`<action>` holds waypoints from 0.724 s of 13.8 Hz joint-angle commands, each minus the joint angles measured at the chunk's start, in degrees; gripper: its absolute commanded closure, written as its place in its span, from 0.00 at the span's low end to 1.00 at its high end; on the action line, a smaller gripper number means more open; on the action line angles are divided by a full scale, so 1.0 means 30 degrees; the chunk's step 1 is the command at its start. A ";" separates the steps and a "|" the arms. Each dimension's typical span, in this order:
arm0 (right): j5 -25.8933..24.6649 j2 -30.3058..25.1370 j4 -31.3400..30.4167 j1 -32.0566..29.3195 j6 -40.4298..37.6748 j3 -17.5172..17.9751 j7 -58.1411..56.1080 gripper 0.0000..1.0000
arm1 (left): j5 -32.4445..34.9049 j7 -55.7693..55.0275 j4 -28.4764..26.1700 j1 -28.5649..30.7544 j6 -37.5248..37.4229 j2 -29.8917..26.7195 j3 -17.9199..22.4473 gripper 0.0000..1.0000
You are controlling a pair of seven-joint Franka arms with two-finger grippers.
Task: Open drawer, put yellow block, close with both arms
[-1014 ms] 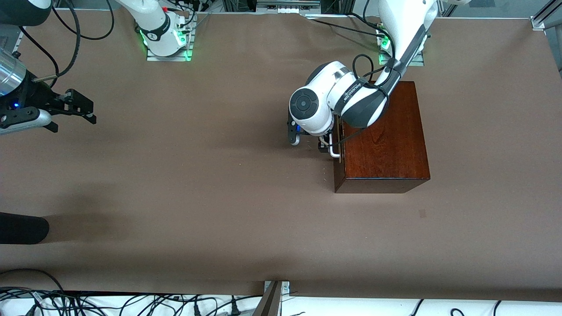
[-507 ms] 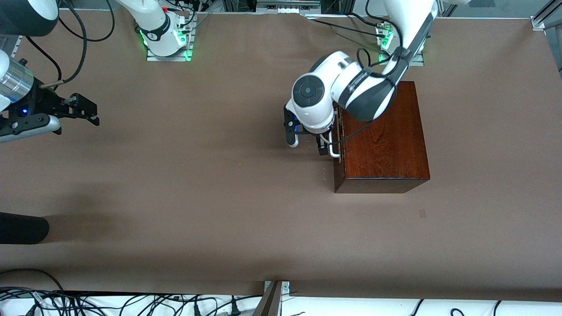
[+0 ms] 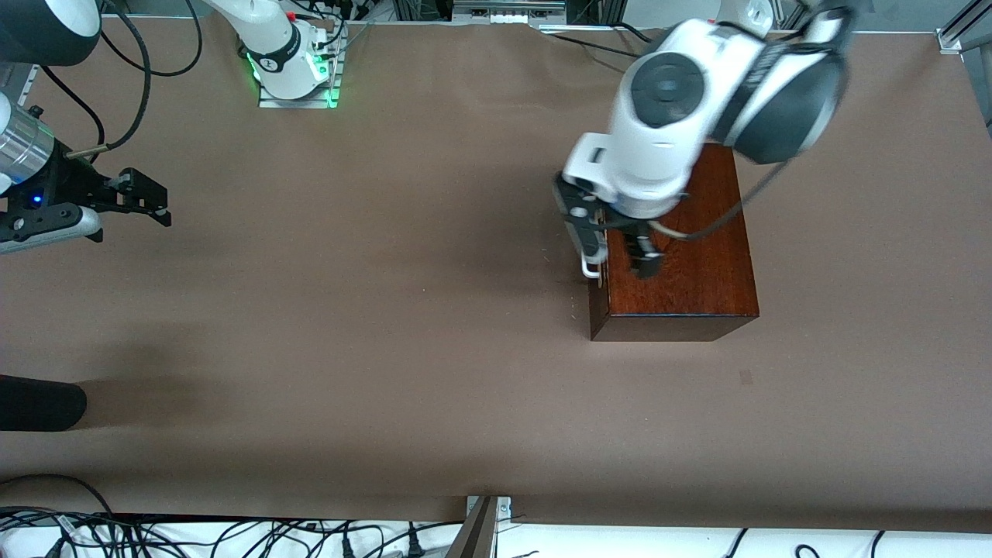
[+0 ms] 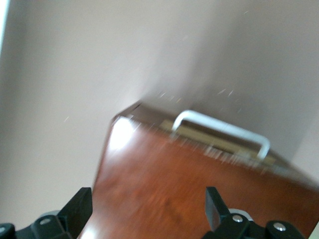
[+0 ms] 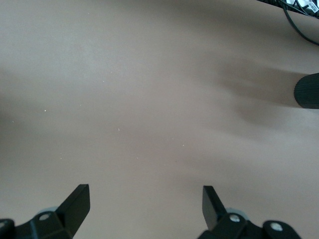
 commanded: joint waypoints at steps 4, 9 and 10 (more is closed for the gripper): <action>-0.0309 0.0249 0.0369 0.0069 -0.0140 -0.0049 -0.0091 0.00 | -0.0708 0.0897 0.1944 0.4372 -0.1194 0.0065 -0.0163 0.00; -0.0338 0.0220 0.0369 0.0069 -0.0140 -0.0049 -0.0207 0.00 | -0.0536 0.0634 0.2593 0.6400 -0.1077 0.0473 -0.0104 0.00; -0.0338 0.0249 0.0369 0.0069 -0.0140 -0.0049 -0.0208 0.00 | -0.0592 0.0662 0.2735 0.6517 -0.0554 0.1084 0.0244 0.00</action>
